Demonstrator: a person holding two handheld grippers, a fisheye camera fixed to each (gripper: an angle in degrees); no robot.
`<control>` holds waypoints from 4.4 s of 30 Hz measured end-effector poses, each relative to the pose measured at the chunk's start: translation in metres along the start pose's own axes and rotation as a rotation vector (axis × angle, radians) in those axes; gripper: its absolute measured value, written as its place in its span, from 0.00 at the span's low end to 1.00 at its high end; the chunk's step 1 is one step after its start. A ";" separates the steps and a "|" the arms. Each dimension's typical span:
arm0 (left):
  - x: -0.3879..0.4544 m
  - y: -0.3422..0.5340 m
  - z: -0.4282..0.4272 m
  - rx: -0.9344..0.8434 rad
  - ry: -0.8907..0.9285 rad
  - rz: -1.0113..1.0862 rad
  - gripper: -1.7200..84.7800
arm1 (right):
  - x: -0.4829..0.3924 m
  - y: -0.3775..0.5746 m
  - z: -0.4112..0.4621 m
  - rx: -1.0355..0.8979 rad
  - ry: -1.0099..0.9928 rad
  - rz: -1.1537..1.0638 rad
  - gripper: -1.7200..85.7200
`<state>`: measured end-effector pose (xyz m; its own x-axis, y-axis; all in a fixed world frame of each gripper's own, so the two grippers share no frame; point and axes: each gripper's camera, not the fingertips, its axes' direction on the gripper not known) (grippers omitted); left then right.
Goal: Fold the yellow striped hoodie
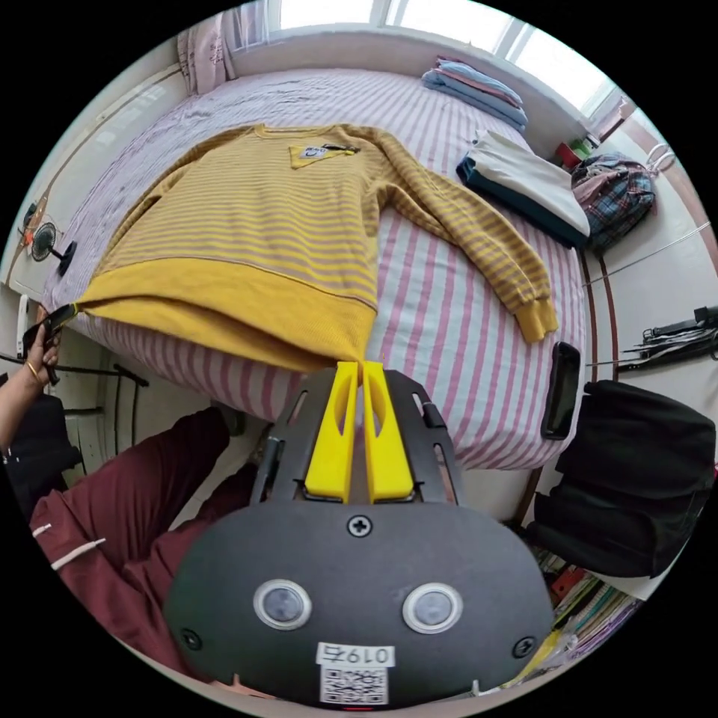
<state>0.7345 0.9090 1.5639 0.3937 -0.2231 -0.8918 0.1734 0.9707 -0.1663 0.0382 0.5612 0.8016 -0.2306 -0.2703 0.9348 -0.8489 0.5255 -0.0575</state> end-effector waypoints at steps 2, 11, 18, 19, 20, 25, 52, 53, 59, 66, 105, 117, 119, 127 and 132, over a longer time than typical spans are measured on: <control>-0.019 0.002 0.007 -0.040 -0.004 -0.079 0.03 | 0.004 0.010 0.023 -0.044 -0.009 0.031 0.01; -0.012 -0.021 0.051 -0.271 -0.160 0.057 0.05 | -0.004 0.009 0.098 -0.227 -0.012 0.004 0.07; -0.017 -0.007 0.027 -0.307 -0.226 0.163 0.06 | 0.021 0.044 0.085 -0.270 -0.045 -0.009 0.12; -0.010 -0.005 0.023 -0.296 -0.241 0.205 0.06 | 0.021 0.048 0.080 -0.256 -0.038 -0.011 0.11; -0.004 -0.005 0.020 -0.286 -0.245 0.241 0.06 | 0.016 0.053 0.065 -0.201 -0.016 -0.029 0.10; 0.085 -0.002 0.040 -0.215 -0.244 0.646 0.10 | -0.061 0.048 0.024 -0.015 -0.053 -0.276 0.11; 0.112 0.004 0.116 -0.225 -0.213 0.851 0.03 | -0.187 0.078 0.064 0.008 -0.049 -0.675 0.02; 0.111 0.005 0.117 -0.226 -0.212 0.856 0.03 | -0.186 0.083 0.065 0.005 -0.041 -0.682 0.02; 0.121 0.015 0.142 -0.298 -0.275 0.943 0.03 | -0.193 0.094 0.075 -0.049 -0.060 -0.732 0.01; 0.123 0.020 0.147 -0.311 -0.266 0.959 0.03 | -0.184 0.105 0.077 -0.070 -0.066 -0.705 0.02; 0.134 0.063 0.165 -0.332 -0.425 0.986 0.10 | -0.113 0.099 0.106 -0.194 0.087 -0.726 0.02; 0.151 0.080 0.145 -0.343 -0.479 0.904 0.03 | -0.083 0.084 0.123 -0.194 0.060 -0.704 0.01; 0.151 0.086 0.136 -0.347 -0.498 0.909 0.03 | -0.073 0.085 0.122 -0.188 0.050 -0.697 0.01; 0.176 0.106 0.130 -0.459 -0.550 0.921 0.03 | -0.059 0.077 0.172 -0.256 0.072 -0.683 0.04; 0.187 0.114 0.111 -0.489 -0.539 0.874 0.03 | -0.031 0.080 0.183 -0.277 0.049 -0.650 0.10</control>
<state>0.9280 0.9679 1.4252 0.5641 0.6531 -0.5053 -0.6755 0.7169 0.1724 -0.1093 0.4635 0.7034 0.3087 -0.5658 0.7646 -0.6535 0.4579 0.6027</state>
